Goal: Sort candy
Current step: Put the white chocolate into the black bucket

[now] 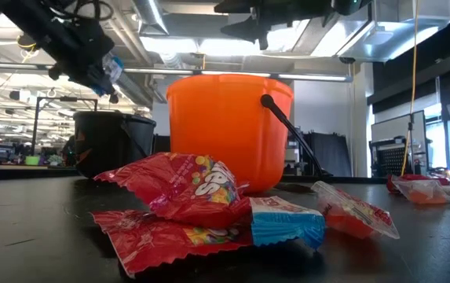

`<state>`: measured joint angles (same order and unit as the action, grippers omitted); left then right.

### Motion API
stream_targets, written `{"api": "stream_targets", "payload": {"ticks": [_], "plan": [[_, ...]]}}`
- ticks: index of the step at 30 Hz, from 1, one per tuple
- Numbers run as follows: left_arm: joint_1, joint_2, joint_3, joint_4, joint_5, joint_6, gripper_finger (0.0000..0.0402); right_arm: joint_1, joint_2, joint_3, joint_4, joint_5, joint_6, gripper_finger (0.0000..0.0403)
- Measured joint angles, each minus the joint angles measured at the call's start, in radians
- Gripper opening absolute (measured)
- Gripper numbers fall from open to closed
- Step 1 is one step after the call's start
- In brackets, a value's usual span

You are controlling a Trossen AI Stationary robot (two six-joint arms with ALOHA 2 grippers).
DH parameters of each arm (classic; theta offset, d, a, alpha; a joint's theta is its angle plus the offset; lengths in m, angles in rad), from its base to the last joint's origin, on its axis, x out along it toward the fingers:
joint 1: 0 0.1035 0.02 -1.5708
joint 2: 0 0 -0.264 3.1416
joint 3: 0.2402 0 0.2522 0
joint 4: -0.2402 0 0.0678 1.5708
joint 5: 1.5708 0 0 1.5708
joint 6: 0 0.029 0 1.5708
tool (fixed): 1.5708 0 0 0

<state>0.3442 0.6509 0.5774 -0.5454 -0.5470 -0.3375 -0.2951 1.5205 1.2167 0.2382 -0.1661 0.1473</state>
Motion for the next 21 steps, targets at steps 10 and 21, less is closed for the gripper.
{"api": "stream_targets", "payload": {"ticks": [10,21], "plan": [[0.208,0.092,0.000,0.101,0.109,0.188,0.0152,0.000,-0.010,0.000,0.013,-0.066,0.036,0.0288],[0.199,0.020,0.201,0.143,0.292,0.266,0.0185,0.000,-0.220,0.000,-0.460,0.100,-0.043,0.0287]]}}
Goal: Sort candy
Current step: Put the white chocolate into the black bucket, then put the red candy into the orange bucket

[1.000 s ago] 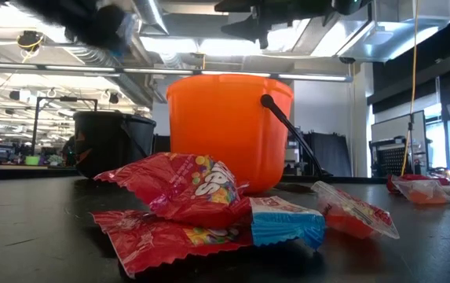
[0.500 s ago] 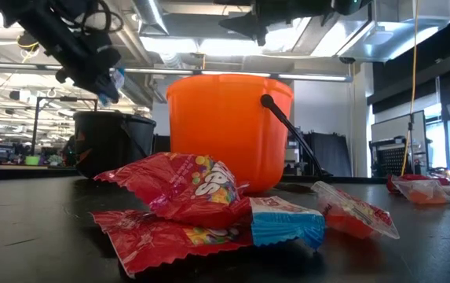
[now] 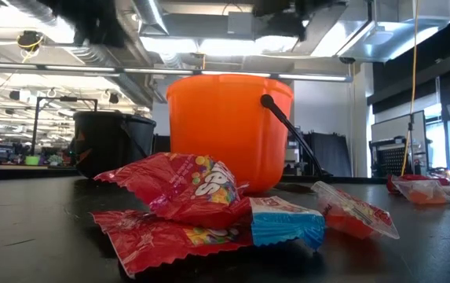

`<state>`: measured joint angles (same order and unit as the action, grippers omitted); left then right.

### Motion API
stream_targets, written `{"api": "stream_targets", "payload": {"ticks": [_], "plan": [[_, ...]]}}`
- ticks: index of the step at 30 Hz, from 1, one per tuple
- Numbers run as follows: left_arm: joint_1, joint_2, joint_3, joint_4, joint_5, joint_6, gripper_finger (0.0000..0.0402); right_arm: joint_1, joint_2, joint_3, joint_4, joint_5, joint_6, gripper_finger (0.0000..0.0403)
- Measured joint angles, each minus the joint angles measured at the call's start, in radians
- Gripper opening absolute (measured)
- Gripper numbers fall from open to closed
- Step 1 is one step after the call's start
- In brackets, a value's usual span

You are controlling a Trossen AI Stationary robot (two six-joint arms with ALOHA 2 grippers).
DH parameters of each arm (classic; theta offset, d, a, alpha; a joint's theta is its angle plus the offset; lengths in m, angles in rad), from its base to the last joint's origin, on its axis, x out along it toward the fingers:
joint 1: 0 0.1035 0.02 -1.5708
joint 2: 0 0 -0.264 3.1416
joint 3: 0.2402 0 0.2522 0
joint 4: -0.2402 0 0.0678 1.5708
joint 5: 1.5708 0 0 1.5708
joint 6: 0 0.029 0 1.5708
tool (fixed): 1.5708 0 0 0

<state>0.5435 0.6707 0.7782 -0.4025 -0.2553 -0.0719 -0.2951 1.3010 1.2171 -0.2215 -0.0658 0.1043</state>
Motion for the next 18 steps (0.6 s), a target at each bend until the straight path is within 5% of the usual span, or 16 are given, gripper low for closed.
{"api": "stream_targets", "payload": {"ticks": [5,12,18], "plan": [[-0.070,-0.053,-0.006,0.122,0.221,-0.023,0.0184,0.000,-0.081,0.001,-0.346,0.077,0.071,0.0287],[-0.208,-0.068,-0.125,0.401,0.312,-0.019,0.0184,0.019,-0.059,-0.003,-0.914,0.137,0.299,0.0287],[-0.322,-0.045,-0.272,0.740,0.351,0.043,0.0184,0.083,-0.057,-0.148,-0.969,0.193,0.435,0.0287]]}}
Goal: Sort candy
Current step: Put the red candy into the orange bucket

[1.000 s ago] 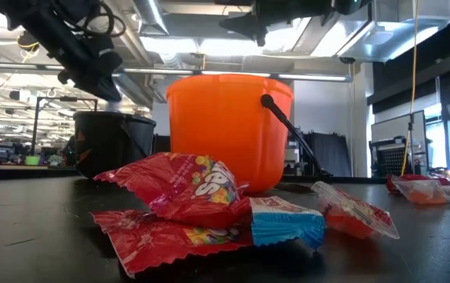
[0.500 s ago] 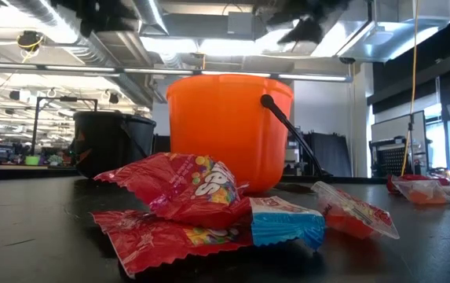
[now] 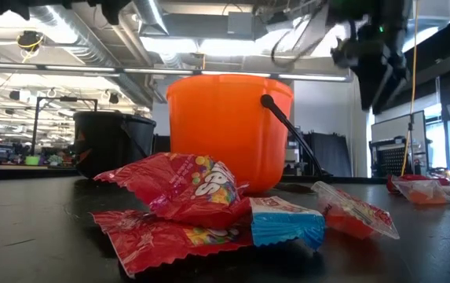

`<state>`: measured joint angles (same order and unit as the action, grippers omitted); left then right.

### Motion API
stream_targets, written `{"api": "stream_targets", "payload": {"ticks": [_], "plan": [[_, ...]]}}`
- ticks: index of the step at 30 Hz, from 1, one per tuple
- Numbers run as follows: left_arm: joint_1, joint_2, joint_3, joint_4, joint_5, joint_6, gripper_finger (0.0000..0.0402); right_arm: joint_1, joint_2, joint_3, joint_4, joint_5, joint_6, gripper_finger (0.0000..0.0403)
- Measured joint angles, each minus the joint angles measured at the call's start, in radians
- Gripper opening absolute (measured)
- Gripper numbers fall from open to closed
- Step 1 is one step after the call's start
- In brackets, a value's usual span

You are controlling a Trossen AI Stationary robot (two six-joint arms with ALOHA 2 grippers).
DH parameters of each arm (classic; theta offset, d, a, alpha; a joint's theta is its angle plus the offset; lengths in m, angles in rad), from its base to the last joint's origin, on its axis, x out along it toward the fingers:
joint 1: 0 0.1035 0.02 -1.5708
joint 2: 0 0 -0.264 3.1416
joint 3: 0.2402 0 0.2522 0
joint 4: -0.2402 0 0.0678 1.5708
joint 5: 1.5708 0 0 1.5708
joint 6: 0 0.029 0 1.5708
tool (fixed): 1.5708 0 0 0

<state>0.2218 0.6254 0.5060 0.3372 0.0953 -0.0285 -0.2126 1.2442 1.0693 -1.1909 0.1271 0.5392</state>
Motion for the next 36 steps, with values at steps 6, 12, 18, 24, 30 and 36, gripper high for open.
{"api": "stream_targets", "payload": {"ticks": [6,12,18,24,30,36], "plan": [[-0.043,0.003,-0.045,0.056,-0.007,0.005,0.0184,0.079,0.001,-0.225,0.217,-0.128,0.116,0.0287],[-0.056,0.003,-0.045,0.054,-0.027,0.004,0.0184,0.132,0.002,-0.383,0.326,-0.190,0.228,0.0287],[-0.055,0.008,-0.045,0.055,-0.088,-0.019,0.0184,0.172,0.002,-0.450,0.334,-0.148,0.293,0.0287],[-0.055,0.029,-0.045,0.049,-0.104,-0.051,0.0184,0.176,0.001,-0.490,0.388,-0.138,0.304,0.0287],[-0.055,0.054,-0.045,0.041,-0.104,-0.077,0.0184,0.176,0.001,-0.513,0.420,-0.137,0.302,0.0251],[-0.055,0.070,-0.045,0.043,-0.105,-0.076,0.0184,0.173,0.001,-0.511,0.442,-0.138,0.291,0.0153]]}}
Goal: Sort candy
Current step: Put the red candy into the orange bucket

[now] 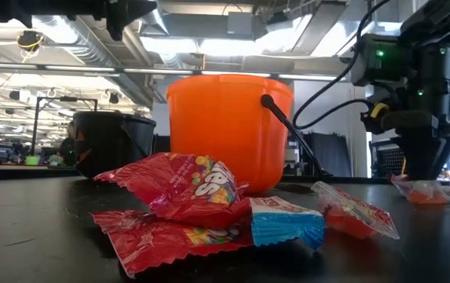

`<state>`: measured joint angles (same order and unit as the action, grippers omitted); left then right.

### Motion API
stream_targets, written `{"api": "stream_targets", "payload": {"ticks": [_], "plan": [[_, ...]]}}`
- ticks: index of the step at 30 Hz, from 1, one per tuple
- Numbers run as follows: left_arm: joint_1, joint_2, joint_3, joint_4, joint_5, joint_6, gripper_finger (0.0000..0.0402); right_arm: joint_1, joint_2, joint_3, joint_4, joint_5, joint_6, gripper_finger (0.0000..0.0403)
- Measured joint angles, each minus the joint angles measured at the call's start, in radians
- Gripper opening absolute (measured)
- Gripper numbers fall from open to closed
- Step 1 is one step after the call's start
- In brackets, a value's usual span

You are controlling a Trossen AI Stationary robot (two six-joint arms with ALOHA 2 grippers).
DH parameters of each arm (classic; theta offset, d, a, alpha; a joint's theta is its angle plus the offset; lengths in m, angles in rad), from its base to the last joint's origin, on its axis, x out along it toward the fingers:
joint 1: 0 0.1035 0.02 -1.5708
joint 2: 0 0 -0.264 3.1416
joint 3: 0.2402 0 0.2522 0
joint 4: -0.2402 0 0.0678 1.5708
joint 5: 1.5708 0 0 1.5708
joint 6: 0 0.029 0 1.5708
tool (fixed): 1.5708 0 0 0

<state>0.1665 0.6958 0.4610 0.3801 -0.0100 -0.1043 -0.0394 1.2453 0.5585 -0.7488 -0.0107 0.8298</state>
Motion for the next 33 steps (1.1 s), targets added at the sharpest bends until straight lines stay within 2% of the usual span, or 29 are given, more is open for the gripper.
{"api": "stream_targets", "payload": {"ticks": [4,9,18,22,24,28,33], "plan": [[0.000,0.001,0.000,-0.002,-0.001,0.001,0.0184,0.000,0.000,0.029,-0.003,0.003,-0.025,0.0095],[0.000,0.001,0.000,-0.002,-0.001,0.002,0.0184,0.000,0.000,0.114,-0.009,0.046,-0.082,0.0050],[0.000,0.001,0.000,-0.029,-0.012,0.001,0.0184,0.000,0.000,0.380,-0.009,0.176,-0.289,0.0031],[0.000,0.001,0.000,-0.043,-0.029,-0.004,0.0184,0.000,0.000,0.498,0.062,0.216,-0.382,0.0033],[0.000,0.001,0.000,-0.053,-0.033,-0.016,0.0184,0.000,0.000,0.530,0.155,0.205,-0.424,0.0033],[0.000,0.001,0.000,-0.053,-0.033,-0.021,0.0184,0.000,0.014,0.553,0.359,0.115,-0.513,0.0034],[0.000,0.001,0.000,-0.055,-0.033,-0.024,0.0184,0.000,0.075,0.554,0.506,0.008,-0.550,0.0034]]}}
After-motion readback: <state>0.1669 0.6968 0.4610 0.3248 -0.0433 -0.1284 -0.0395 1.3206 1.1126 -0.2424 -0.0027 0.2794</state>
